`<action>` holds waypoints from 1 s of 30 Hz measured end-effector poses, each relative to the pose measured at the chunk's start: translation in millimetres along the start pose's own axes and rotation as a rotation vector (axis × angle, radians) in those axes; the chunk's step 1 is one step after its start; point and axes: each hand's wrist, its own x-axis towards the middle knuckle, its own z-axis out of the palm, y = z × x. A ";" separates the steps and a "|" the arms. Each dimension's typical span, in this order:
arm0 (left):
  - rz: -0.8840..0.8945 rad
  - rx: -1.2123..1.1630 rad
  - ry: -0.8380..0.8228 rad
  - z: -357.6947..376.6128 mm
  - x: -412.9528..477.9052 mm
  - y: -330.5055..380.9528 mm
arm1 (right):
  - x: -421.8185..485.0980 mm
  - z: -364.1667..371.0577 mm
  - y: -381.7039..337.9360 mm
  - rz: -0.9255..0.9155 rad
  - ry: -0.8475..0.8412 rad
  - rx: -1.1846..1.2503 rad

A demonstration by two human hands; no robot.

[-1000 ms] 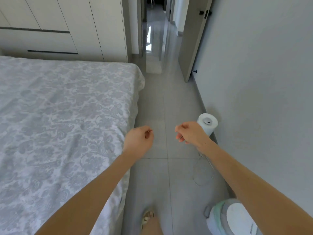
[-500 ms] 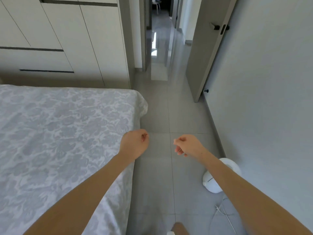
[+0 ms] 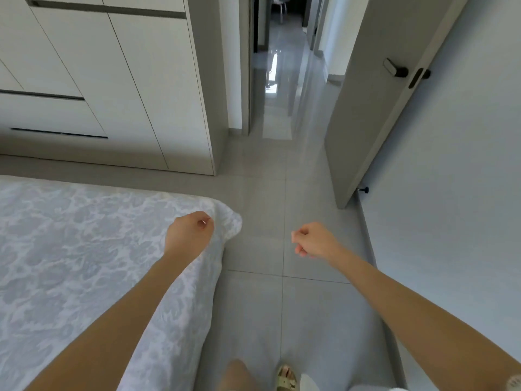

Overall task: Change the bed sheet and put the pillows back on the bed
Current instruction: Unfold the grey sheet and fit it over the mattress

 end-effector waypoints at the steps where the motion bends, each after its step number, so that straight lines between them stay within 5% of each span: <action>1: -0.030 -0.013 0.012 2.3 20.8 -2.7 | 24.9 -3.6 -8.4 0.006 -0.006 0.007; 14: -0.123 0.207 -0.136 62.9 317.2 -100.9 | 311.8 63.4 -96.3 0.260 -0.164 0.257; 30: -0.142 0.386 -0.258 216.0 487.9 -226.3 | 563.9 225.1 -99.4 0.762 -0.407 0.464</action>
